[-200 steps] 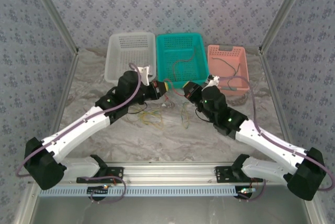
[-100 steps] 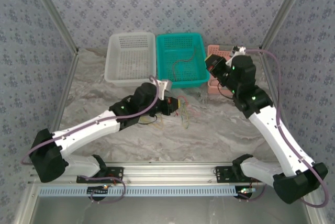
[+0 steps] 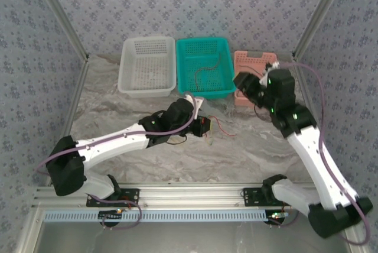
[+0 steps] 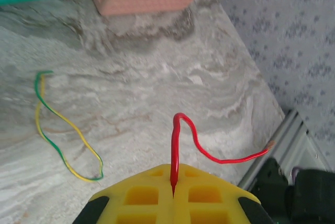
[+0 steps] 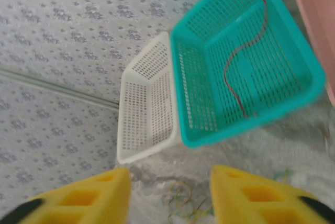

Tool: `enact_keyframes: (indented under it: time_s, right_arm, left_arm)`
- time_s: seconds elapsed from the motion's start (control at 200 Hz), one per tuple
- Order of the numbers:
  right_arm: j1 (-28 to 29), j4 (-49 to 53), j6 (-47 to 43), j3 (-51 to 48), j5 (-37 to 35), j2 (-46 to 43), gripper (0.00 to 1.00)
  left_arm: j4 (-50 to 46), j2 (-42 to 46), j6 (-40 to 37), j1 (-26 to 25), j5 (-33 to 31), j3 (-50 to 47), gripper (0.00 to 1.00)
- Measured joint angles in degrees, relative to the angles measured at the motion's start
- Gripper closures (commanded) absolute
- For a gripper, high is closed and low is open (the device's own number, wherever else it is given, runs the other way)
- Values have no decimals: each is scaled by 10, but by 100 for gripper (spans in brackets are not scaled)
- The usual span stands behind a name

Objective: Untangle the cables

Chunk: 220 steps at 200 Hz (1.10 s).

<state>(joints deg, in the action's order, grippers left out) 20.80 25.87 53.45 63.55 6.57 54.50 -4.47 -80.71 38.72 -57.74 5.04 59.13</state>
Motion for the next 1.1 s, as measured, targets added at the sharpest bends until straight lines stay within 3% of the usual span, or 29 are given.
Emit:
enact_keyframes:
  time_s: [0.14,0.235,0.4,0.62,0.705,0.824,0.919,1.099]
  right_arm:
    - [95,1,84,-140,-58,-146,28]
    - [160,-12,148,-205,-104,-191,26]
    - [236,-48,232,-268,-180,-188,24]
    - [245,-142,287,-294,-236,-148,30]
    - [243,-173,298,-293,-250,-133,40]
    - [233,-208,320,-293,-257,-108,79]
    - [229,-230,336,-293,-262,-94,100]
    - [182,-212,324,-249,-254,-85,100]
  left_arm:
    - [15,12,15,16,-20,2,100]
    - [33,13,29,25,-29,2,100]
    - [68,13,49,30,-34,2,100]
    - [90,13,69,30,-27,3,100]
    - [102,13,74,29,-24,3,100]
    - [116,13,79,23,-19,3,100]
    - [122,9,79,16,-16,3,100]
    - [118,-11,67,0,-3,9,100]
